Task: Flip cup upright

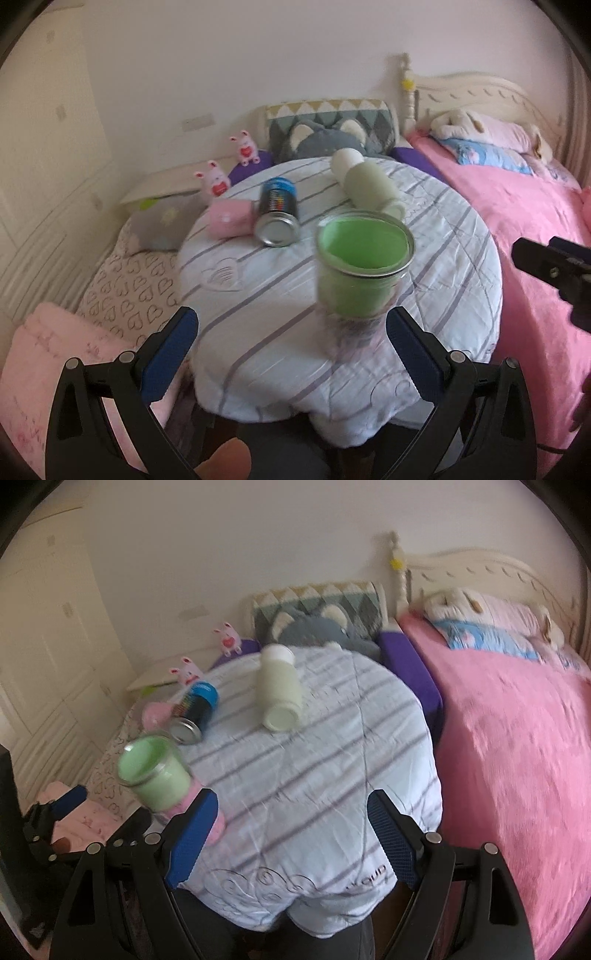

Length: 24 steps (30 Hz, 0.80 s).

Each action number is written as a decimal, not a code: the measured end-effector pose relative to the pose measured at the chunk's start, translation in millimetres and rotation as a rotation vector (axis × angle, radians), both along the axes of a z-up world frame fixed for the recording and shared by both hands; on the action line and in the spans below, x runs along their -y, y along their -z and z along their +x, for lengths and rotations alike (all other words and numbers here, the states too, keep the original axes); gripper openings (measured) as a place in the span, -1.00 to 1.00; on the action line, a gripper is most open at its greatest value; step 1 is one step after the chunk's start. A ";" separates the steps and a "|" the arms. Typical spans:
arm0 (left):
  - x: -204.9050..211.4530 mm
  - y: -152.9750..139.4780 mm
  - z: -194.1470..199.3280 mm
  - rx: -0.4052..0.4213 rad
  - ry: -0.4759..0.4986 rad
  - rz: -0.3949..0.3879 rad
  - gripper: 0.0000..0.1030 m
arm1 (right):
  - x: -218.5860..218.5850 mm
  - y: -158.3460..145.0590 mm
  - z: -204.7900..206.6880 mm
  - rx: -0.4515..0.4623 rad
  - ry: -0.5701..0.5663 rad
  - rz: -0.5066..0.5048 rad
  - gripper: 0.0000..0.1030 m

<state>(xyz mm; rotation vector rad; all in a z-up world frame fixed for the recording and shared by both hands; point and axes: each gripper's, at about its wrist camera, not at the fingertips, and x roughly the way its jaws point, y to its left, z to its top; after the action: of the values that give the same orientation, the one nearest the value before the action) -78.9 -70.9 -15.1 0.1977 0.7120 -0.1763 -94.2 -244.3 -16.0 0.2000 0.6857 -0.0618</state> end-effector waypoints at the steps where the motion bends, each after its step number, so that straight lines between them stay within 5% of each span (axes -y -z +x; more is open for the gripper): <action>1: -6.3 -5.7 -3.6 -0.006 -0.018 -0.003 1.00 | -3.6 -2.4 -0.8 0.007 -0.009 -0.006 0.64; 10: -34.5 -30.8 -27.1 -0.066 -0.127 0.007 1.00 | -34.2 -6.2 -14.3 0.024 -0.092 -0.024 0.64; 24: -42.7 -35.6 -41.6 -0.086 -0.151 -0.001 1.00 | -49.2 -6.1 -29.5 0.017 -0.112 -0.027 0.64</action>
<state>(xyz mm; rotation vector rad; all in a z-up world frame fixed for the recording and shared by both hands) -120.5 -28.1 20.5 0.1354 0.8093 -0.0409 -123.7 -195.1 -10.0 0.1361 0.6777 0.0379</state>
